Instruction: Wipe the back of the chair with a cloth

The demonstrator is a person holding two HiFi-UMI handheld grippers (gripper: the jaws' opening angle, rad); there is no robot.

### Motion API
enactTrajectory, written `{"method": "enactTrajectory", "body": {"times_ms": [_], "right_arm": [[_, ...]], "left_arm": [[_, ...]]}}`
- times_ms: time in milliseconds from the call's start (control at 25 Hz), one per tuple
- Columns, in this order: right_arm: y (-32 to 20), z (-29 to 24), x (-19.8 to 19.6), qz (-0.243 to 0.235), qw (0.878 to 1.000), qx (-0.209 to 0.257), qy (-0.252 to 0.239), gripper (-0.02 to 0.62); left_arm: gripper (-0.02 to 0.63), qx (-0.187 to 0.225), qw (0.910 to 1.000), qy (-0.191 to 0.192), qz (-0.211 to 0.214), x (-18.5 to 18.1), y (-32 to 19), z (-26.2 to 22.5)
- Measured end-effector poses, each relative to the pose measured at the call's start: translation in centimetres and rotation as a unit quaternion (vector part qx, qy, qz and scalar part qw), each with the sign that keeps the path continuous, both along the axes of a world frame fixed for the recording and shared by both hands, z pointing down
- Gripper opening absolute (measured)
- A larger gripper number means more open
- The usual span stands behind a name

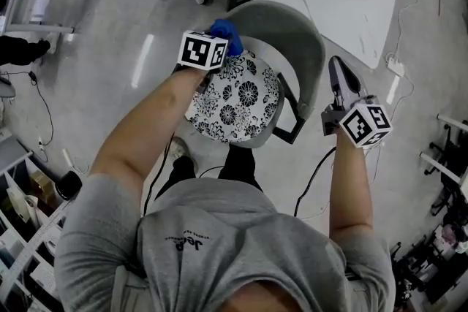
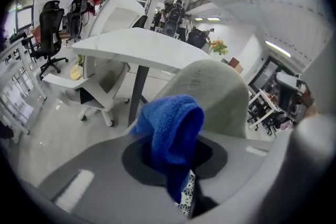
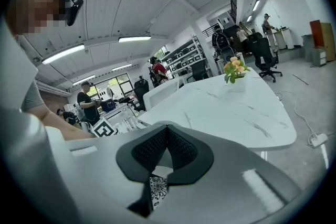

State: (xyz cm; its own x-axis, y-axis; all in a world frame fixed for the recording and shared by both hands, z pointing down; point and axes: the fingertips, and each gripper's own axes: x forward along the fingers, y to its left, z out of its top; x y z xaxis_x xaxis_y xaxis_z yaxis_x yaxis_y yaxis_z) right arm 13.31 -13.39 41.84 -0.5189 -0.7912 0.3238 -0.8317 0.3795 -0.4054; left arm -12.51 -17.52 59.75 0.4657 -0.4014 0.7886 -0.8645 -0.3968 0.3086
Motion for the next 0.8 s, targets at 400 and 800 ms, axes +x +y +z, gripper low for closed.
{"method": "enactTrajectory", "body": {"times_ms": [400,800], "right_arm": [[-0.7,0.2,4.1,0.014,1.0,0.004,0.004,0.003],[-1.1,0.7,9.4,0.041,0.999,0.006,-0.004,0.003]], "left_arm": [[0.126,-0.022,0.9986,-0.049,-0.003,3.4,-3.9,1.3],[0.126,0.03,0.9843,-0.078,0.155,15.5,-3.0,0.1]]}}
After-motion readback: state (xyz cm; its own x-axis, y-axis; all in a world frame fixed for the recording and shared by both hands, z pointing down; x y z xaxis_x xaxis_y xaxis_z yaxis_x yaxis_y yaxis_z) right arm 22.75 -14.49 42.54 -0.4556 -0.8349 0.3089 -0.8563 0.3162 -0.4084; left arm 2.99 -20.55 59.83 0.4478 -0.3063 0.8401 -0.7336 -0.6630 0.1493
